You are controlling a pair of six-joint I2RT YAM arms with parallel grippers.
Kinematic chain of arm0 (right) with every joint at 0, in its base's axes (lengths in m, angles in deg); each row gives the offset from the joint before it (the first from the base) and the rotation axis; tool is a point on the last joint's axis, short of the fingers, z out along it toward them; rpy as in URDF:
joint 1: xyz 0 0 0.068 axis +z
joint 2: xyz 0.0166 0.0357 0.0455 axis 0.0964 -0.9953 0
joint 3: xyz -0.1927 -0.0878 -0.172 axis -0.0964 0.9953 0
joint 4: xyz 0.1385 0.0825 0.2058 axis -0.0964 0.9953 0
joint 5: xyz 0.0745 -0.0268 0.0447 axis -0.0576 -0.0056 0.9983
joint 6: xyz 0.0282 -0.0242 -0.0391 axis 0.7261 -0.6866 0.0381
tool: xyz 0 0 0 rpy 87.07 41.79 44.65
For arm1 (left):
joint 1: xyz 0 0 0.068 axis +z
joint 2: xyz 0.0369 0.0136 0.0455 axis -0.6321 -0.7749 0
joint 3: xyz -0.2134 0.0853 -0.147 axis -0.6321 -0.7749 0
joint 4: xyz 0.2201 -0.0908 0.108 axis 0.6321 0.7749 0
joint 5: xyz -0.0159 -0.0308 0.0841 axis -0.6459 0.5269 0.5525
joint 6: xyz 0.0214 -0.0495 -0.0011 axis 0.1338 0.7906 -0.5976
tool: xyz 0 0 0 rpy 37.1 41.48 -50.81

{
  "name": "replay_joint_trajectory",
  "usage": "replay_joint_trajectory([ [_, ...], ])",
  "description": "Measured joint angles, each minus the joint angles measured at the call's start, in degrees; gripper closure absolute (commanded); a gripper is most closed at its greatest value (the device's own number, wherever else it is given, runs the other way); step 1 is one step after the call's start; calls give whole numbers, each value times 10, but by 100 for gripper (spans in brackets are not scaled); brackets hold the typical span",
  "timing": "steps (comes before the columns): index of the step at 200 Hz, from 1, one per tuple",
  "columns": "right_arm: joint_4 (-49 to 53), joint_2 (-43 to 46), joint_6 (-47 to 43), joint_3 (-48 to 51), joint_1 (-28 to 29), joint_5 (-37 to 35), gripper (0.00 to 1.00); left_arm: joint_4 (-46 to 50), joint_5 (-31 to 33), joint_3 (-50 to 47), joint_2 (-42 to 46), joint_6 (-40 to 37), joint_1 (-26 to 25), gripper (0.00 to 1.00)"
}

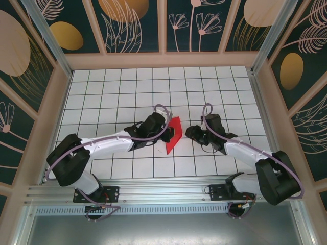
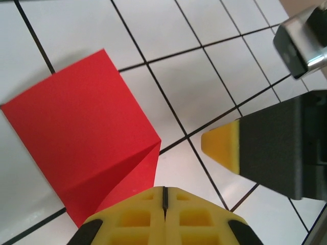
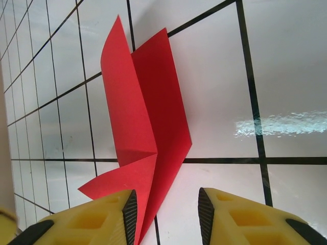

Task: Fold a paper plane with a square sheet of paper (pick it up from the middle)
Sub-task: Third fold the triangle at the center of the table, then fourth fold the wing at the center of the table.

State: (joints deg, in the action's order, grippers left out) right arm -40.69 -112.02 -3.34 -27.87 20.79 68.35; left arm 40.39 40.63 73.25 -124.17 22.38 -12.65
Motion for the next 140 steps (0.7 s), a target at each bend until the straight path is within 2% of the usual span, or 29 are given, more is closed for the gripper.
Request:
replay_joint_trajectory([
  [44, -4, -5, 0, 0, 16, 7, 56, 0, -14, -1, -43, 14, 0, 100],
  [140, -19, -85, -1, -29, 43, 26, 55, -1, -4, -1, -92, 22, 8, 100],
])
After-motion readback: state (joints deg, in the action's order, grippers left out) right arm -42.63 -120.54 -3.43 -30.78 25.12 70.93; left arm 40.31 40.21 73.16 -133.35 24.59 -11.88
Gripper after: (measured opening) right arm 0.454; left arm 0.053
